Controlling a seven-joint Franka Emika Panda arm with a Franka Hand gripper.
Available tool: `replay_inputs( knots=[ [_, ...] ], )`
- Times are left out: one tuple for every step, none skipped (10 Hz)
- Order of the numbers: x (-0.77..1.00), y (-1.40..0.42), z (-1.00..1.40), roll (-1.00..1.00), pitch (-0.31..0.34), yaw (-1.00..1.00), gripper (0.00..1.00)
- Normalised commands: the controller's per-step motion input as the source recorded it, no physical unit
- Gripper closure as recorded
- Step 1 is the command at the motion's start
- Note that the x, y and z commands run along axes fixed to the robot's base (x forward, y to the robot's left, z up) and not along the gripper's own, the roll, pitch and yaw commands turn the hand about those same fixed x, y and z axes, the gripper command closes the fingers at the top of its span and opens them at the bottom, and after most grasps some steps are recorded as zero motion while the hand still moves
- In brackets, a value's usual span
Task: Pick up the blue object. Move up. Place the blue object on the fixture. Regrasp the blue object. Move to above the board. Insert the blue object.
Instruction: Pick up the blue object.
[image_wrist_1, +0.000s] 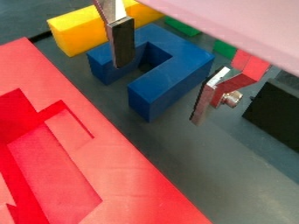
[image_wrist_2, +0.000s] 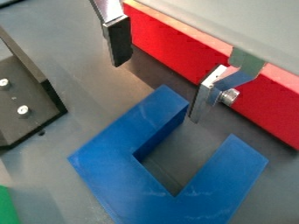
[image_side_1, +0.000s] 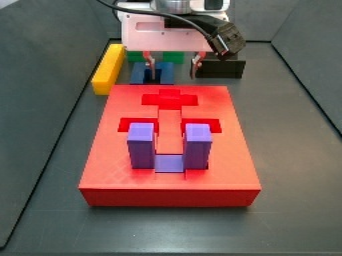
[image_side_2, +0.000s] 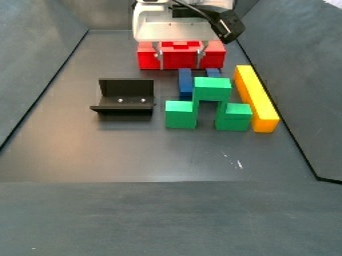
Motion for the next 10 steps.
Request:
replay_inputs(
  knots=[
    [0.0,0.0,-0.29,0.28,-0.027,0.0,0.0],
    [0.0,0.0,-0.3,0.28,-0.029,0.0,0.0],
    [0.0,0.0,-0.29,0.28,-0.03,0.0,0.0],
    [0.0,0.0,-0.23,0.25,-0.029,0.0,0.0],
    [0.0,0.0,-0.03,0.19,-0.006,0.0,0.0],
    [-0.04,0.0,0.0,0.07,-0.036,0.0,0.0],
    [-0.05,0.0,0.0,0.1,-0.039,0.0,0.0],
    [0.0,0.02,-0.14,0.17,-0.046,0.0,0.0],
    [-0.01,0.01,-0.12,0.18,-0.041,0.0,0.0],
    [-0.04,0.0,0.0,0.08,-0.05,0.0,0.0]
  ],
)
